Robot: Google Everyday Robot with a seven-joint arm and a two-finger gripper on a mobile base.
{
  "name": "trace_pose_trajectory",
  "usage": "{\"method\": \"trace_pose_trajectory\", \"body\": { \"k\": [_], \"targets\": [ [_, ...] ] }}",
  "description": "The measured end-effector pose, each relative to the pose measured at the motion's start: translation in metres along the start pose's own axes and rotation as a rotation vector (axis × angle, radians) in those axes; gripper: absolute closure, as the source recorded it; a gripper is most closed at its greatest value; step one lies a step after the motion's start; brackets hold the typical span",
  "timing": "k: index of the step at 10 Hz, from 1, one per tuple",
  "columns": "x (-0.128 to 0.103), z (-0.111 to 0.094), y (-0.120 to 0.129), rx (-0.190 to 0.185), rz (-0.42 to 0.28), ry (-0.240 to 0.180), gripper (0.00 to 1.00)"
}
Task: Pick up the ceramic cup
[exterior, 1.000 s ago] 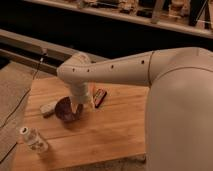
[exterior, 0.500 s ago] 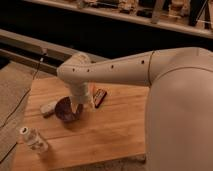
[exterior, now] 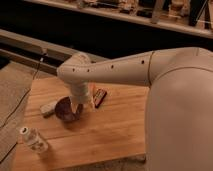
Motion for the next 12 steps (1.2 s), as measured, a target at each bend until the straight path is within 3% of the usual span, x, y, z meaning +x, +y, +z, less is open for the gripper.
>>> {"method": "trace_pose_trajectory", "body": {
  "k": [5, 7, 9, 12],
  "targets": [
    [-0.001, -0.001, 0.000, -0.001, -0.004, -0.002, 0.35],
    [-0.011, -0.006, 0.000, 0.000, -0.037, -0.020, 0.35],
    [-0.051, -0.029, 0.001, 0.019, -0.098, -0.088, 0.35],
    [-0.113, -0.061, 0.022, 0.003, -0.154, -0.183, 0.35]
  ]
}}
